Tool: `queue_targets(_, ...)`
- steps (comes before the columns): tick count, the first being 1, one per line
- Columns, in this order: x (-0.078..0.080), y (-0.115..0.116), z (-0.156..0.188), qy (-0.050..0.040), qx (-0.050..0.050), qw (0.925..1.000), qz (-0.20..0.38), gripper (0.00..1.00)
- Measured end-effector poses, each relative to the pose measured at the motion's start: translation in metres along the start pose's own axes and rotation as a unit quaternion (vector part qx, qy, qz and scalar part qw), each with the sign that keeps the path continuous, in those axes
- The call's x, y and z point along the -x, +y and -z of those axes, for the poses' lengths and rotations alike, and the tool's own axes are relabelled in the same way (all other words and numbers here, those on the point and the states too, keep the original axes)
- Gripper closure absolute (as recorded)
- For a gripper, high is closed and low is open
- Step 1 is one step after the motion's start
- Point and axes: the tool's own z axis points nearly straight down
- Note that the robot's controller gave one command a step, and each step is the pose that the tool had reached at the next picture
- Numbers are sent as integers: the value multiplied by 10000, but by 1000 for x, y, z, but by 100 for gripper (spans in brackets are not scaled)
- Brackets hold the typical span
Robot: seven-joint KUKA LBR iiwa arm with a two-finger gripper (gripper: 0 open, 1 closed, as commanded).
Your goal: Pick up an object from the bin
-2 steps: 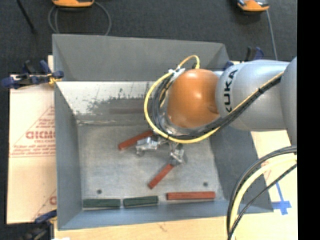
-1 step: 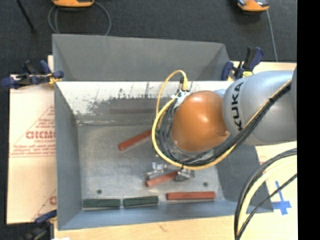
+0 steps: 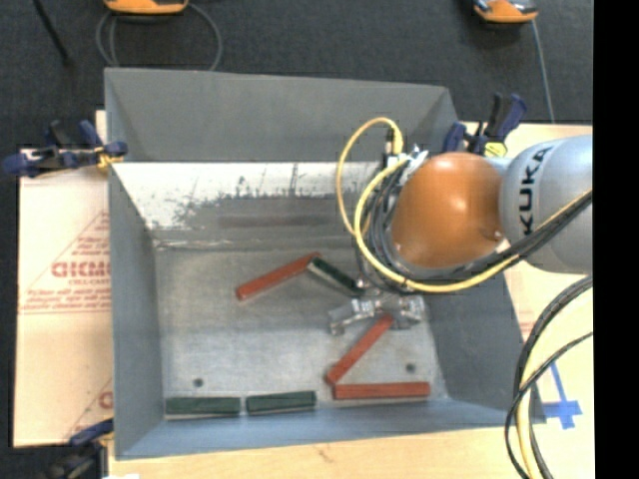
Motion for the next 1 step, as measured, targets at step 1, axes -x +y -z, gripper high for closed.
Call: queue_targets(1,4,-3,4,-23,-42,10000,-5,100)
